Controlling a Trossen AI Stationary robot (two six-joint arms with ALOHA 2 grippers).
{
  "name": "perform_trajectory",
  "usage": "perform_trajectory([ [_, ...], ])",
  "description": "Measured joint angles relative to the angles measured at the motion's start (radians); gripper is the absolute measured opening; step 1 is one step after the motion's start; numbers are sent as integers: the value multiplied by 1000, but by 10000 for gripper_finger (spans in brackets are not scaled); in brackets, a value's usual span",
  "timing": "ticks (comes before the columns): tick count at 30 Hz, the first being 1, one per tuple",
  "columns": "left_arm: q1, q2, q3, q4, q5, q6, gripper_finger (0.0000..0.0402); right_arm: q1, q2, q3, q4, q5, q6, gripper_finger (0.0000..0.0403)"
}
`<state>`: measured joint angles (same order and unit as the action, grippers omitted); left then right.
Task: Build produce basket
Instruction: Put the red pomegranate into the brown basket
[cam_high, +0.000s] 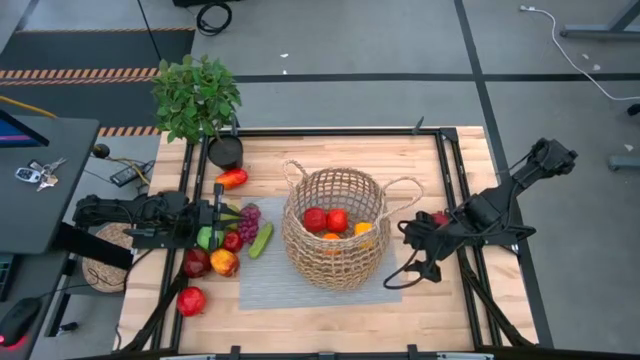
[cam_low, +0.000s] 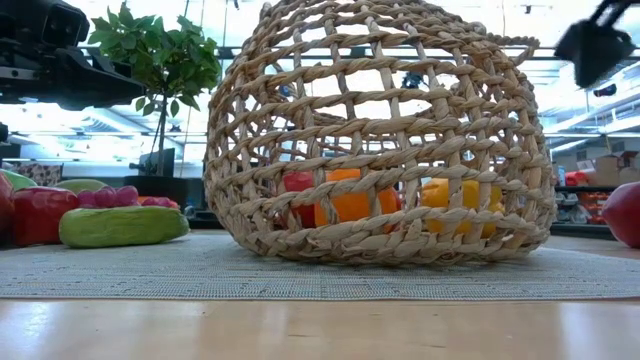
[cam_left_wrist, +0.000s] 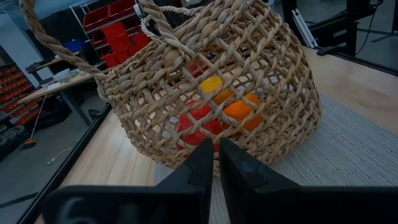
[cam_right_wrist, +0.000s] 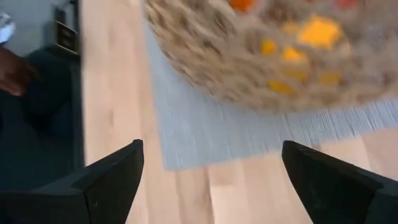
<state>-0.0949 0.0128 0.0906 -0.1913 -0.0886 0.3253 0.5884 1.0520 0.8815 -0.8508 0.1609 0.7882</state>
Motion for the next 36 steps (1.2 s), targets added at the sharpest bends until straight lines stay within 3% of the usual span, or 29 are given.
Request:
perform_trajectory([
  [11, 0, 0, 0, 0, 0, 0, 28, 27, -109, -137, -65, 2, 103, 348],
  [17, 0, 0, 0, 0, 0, 0, 34, 25, -162, -142, -121, 87, 139, 348],
  [21, 0, 0, 0, 0, 0, 0, 36, 3, -158, -142, -170, 183, 175, 348],
  [28, 0, 0, 0, 0, 0, 0, 28, -70, -90, -142, -253, 221, 201, 349],
  [32, 0, 0, 0, 0, 0, 0, 29, -126, -35, -143, -363, 159, 240, 356],
  [36, 0, 0, 0, 0, 0, 0, 33, -171, -7, -140, -351, 104, 224, 365],
])
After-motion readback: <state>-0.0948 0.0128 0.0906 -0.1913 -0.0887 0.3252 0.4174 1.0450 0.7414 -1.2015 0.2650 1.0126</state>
